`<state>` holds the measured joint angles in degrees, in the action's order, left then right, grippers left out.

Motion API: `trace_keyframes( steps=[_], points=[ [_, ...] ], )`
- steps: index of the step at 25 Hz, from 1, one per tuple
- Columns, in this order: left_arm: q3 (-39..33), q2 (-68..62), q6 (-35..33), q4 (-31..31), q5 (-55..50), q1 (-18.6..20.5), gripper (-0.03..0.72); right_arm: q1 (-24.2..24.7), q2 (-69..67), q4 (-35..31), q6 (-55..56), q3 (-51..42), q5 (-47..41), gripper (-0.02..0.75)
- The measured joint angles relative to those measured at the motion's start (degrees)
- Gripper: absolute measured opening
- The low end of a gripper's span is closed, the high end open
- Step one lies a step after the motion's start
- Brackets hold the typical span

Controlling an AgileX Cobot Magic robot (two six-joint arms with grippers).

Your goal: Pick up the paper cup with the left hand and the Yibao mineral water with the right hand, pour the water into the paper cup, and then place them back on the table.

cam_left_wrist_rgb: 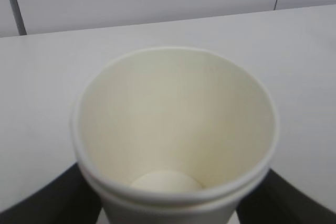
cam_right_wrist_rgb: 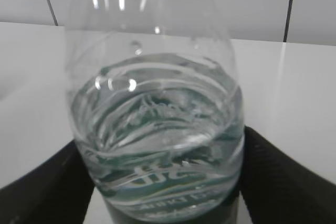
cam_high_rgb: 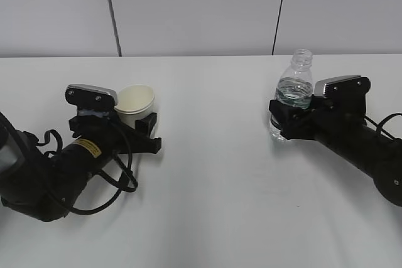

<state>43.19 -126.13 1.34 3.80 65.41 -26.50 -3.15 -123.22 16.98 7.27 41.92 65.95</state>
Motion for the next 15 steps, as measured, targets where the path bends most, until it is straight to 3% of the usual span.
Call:
trace_keyframes(
  steps=[15],
  points=[
    [0.0, 0.0, 0.0, -0.1, 0.0, 0.0, 0.442, 0.0, -1.3, 0.4, 0.0, 0.9, 0.1, 0.547]
  ],
)
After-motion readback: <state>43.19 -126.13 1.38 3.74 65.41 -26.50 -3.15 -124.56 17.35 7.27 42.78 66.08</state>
